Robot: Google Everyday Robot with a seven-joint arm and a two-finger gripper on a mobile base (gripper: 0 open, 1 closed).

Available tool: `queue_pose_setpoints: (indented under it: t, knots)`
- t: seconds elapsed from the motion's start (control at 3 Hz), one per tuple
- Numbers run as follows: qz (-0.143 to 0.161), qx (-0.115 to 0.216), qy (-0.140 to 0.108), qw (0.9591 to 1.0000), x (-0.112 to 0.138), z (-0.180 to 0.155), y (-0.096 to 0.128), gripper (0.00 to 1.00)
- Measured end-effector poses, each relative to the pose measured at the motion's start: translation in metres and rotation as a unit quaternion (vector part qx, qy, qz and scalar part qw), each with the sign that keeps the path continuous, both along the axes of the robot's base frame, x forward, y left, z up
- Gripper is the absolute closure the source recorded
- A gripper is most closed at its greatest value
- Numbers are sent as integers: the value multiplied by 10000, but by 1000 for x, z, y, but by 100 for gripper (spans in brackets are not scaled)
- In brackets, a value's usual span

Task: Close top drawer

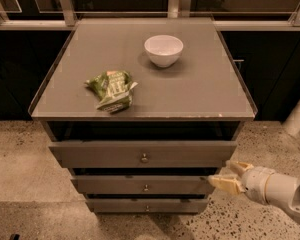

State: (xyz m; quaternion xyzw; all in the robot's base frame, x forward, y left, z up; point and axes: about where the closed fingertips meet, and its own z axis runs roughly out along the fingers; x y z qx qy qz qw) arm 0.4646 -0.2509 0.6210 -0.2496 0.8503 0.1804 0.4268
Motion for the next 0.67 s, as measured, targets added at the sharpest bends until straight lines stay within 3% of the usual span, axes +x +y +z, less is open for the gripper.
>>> queue_pose_setpoints:
  t: [0.33, 0.67]
  knots:
    - [1, 0, 0, 10000, 0, 0, 0, 0]
    - [1, 0, 0, 10000, 0, 0, 0, 0]
